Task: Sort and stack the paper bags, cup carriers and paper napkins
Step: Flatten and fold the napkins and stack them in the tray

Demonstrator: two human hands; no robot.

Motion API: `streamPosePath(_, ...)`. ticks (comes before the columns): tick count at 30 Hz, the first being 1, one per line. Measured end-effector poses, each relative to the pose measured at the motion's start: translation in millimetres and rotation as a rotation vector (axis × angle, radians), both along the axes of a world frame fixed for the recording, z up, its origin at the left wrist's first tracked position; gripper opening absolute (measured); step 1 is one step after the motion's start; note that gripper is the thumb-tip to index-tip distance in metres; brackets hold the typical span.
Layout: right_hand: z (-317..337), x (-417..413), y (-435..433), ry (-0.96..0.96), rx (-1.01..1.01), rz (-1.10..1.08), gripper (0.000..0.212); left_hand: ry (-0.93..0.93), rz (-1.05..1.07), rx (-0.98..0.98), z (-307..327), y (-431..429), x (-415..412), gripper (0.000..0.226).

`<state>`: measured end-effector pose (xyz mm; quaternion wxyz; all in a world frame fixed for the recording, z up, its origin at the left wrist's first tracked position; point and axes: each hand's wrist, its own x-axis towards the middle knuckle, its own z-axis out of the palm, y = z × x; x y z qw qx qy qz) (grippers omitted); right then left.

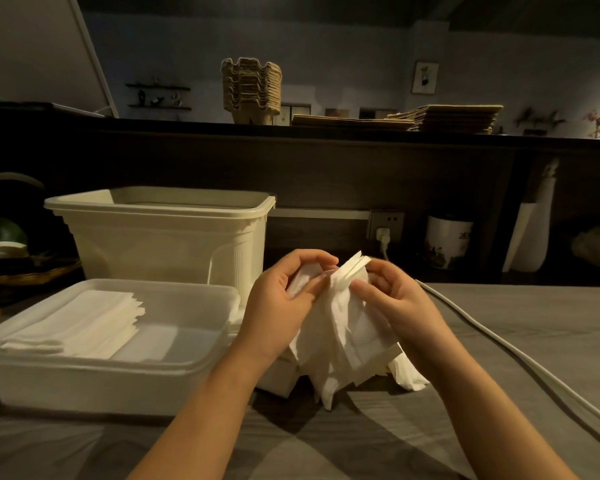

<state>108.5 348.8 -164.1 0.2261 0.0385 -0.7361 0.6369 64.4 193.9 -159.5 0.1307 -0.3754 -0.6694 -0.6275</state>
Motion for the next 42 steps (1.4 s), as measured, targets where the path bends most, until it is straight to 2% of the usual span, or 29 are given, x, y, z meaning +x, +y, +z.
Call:
streamPosePath(3,0.7,-0.4,1.3,-0.046,-0.021,0.007,0.017,0.014,0.016,0.009,-0.2,-0.1,-0.7,0.023)
streamPosePath(7,2.2,2.2,1.8,-0.023,-0.078,0.086,0.024,-0.011,0.032,0.053,-0.5,0.1,-1.2,0.024)
streamPosePath(9,2.4,3.3,0.6,-0.006,-0.119,0.114,0.019,-0.086,0.011,0.114,1.1,0.4,-1.0,0.027)
streamPosePath(13,6.4,5.1,3.9,0.043,-0.305,0.108,0.02,-0.393,-0.115,0.269,5.0,-1.4,-1.8,0.023)
streamPosePath(19,12.2,9.0,8.6,0.045,-0.526,0.246,0.03,-0.455,-0.092,0.31,6.5,-3.0,-2.5,0.02)
streamPosePath(21,12.1,11.6,6.3,0.028,-0.435,0.264,0.026,-0.445,-0.073,0.309,5.4,-2.9,-3.2,0.021)
streamPosePath(23,9.8,12.8,3.3,0.033,-0.3,0.248,0.012,-0.43,-0.037,0.283,3.6,-2.2,-4.7,0.023)
streamPosePath(31,-0.1,8.0,-11.4,0.126,0.144,0.203,0.012,-0.298,-0.124,0.117,2.4,1.9,1.5,0.02)
streamPosePath(34,-1.2,6.2,-11.9,0.131,0.121,0.187,0.014,-0.303,-0.151,0.149,2.8,1.3,2.2,0.025)
streamPosePath(37,0.6,8.5,-10.8,0.149,0.109,0.124,0.02,-0.396,-0.237,0.227,3.9,-1.7,0.4,0.035)
streamPosePath(42,0.4,6.8,-6.6,0.212,0.052,0.039,0.019,-0.554,-0.314,0.266,3.0,0.9,-1.7,0.031)
